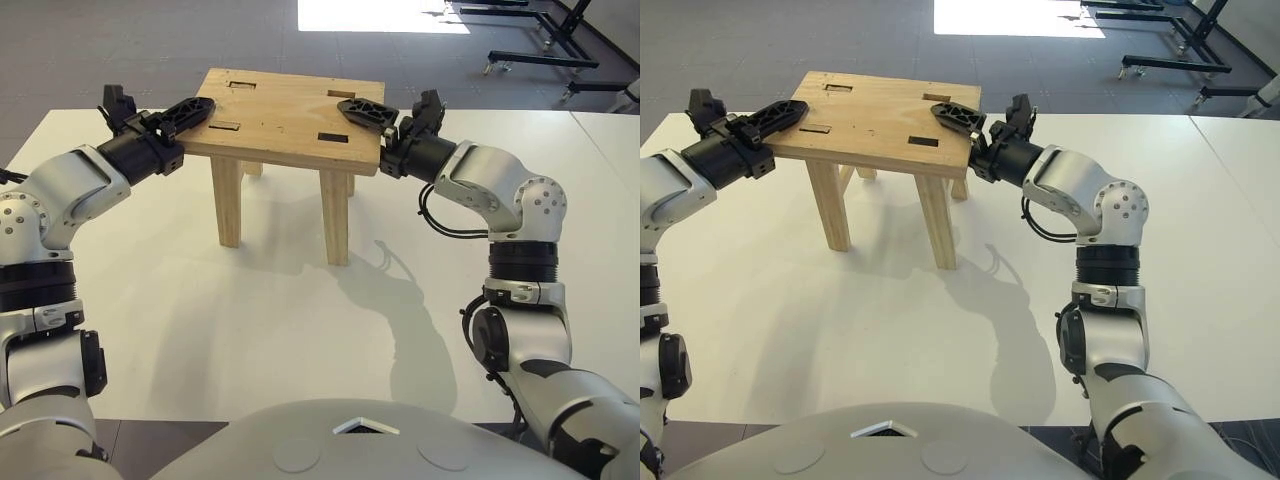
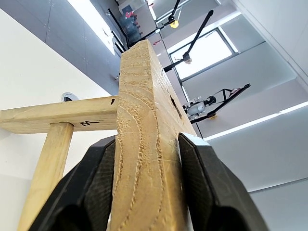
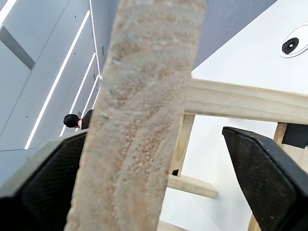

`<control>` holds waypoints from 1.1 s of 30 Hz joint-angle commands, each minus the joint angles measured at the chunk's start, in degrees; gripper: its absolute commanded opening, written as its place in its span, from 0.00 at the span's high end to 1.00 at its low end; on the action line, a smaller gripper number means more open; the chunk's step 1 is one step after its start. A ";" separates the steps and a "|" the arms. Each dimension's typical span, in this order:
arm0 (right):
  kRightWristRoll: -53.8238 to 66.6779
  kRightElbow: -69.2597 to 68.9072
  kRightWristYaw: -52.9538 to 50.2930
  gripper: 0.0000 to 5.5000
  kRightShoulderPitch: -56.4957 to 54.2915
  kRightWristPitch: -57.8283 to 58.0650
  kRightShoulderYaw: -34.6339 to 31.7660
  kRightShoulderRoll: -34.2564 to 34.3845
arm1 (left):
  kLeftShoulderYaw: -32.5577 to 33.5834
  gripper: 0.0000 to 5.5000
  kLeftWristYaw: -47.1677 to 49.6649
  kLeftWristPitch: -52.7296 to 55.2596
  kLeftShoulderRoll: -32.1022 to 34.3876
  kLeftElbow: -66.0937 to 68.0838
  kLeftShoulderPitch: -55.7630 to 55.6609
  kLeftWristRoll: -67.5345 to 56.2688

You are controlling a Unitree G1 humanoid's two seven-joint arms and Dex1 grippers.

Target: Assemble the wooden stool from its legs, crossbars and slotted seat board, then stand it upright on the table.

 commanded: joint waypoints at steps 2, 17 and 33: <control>-6.21 2.54 -6.38 0.17 4.76 4.97 3.85 -3.07 | -5.86 0.67 1.59 7.70 -0.26 1.20 6.64 6.91; -18.36 4.36 3.90 0.17 2.32 7.73 5.04 -9.16 | -4.79 0.67 -0.97 7.85 0.66 3.55 5.10 9.01; -44.22 -1.95 19.42 0.17 -0.79 0.51 13.18 -10.96 | -5.14 0.67 -0.88 7.85 0.43 3.48 4.87 9.40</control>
